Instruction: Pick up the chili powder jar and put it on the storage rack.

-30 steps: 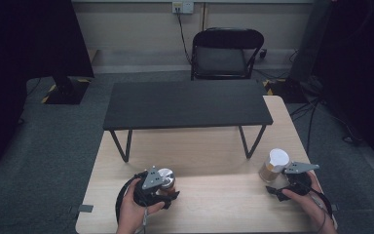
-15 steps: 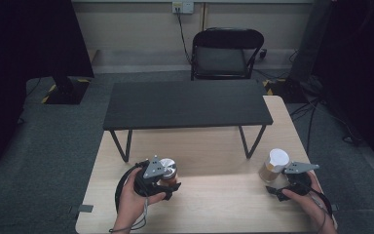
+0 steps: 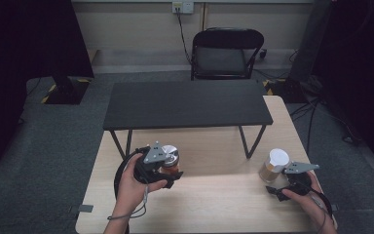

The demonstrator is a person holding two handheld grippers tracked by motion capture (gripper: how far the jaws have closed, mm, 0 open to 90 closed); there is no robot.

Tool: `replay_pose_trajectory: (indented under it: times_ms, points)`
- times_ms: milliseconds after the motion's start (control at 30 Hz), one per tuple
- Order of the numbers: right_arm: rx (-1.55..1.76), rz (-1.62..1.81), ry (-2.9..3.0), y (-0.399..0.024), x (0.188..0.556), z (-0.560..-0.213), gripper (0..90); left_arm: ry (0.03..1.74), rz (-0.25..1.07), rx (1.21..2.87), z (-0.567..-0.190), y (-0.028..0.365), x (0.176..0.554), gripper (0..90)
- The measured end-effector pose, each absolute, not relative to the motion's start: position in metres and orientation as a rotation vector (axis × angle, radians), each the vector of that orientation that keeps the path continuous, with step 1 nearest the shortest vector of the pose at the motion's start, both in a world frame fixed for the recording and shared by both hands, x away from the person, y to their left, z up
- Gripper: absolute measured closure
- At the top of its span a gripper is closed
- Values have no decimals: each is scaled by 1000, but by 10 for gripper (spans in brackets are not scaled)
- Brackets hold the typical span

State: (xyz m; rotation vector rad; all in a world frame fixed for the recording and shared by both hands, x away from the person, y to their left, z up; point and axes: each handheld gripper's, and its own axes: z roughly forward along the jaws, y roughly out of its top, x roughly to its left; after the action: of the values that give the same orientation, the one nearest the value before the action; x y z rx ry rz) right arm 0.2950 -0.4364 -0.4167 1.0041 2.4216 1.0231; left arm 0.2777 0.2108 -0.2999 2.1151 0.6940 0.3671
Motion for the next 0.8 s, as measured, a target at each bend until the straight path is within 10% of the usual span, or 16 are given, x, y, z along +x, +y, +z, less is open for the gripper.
replay_pose_trajectory:
  times_ms: [800]
  points:
    - [1004, 1023, 2422, -436, 295, -417, 0, 700, 362, 2107, -247, 199, 308, 306]
